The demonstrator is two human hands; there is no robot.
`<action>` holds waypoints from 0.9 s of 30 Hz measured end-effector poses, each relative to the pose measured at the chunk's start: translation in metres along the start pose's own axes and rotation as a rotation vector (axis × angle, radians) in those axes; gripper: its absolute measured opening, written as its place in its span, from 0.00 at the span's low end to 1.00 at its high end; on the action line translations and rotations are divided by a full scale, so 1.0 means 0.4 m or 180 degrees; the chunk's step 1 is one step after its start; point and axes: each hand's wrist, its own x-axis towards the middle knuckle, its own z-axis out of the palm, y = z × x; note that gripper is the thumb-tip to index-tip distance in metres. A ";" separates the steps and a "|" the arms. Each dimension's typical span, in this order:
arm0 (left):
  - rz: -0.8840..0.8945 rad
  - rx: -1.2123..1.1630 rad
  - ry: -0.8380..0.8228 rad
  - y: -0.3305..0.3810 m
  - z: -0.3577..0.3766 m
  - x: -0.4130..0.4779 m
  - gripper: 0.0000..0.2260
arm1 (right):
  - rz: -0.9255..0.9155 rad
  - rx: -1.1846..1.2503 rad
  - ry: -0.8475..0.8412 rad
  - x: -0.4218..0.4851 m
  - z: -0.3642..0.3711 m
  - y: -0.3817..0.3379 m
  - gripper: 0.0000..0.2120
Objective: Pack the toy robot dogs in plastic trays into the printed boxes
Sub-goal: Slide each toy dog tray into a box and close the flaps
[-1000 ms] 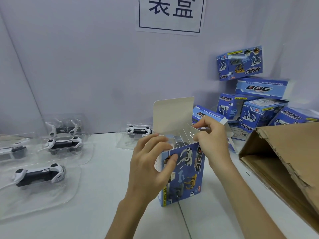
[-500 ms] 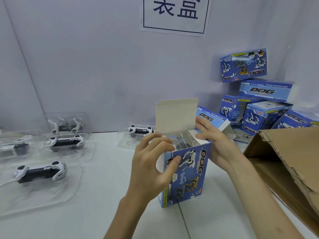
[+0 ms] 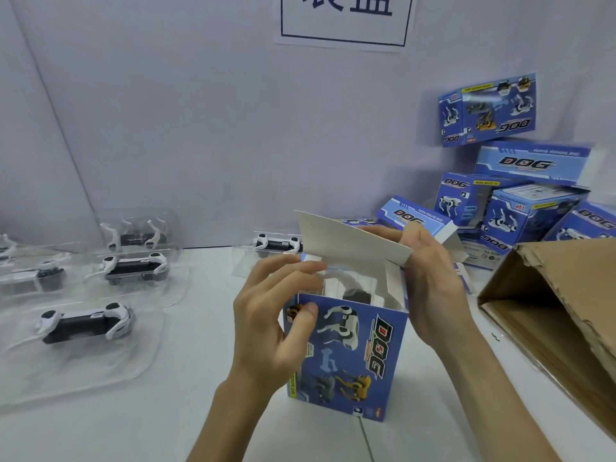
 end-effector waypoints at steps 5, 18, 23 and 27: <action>-0.0088 -0.0049 -0.0047 0.013 0.001 0.002 0.12 | 0.0292 0.0765 -0.0442 -0.016 -0.019 -0.005 0.16; 0.0458 0.0887 0.0111 0.065 0.002 0.005 0.15 | 0.0055 -0.0013 -0.0402 -0.016 -0.002 -0.007 0.27; 0.0502 0.0807 0.0056 0.068 0.001 0.007 0.15 | 0.0075 0.0119 -0.0762 -0.017 -0.006 -0.015 0.24; 0.0407 0.0677 0.0063 0.061 0.005 0.000 0.15 | 0.0082 0.0063 -0.0881 -0.025 -0.005 -0.011 0.25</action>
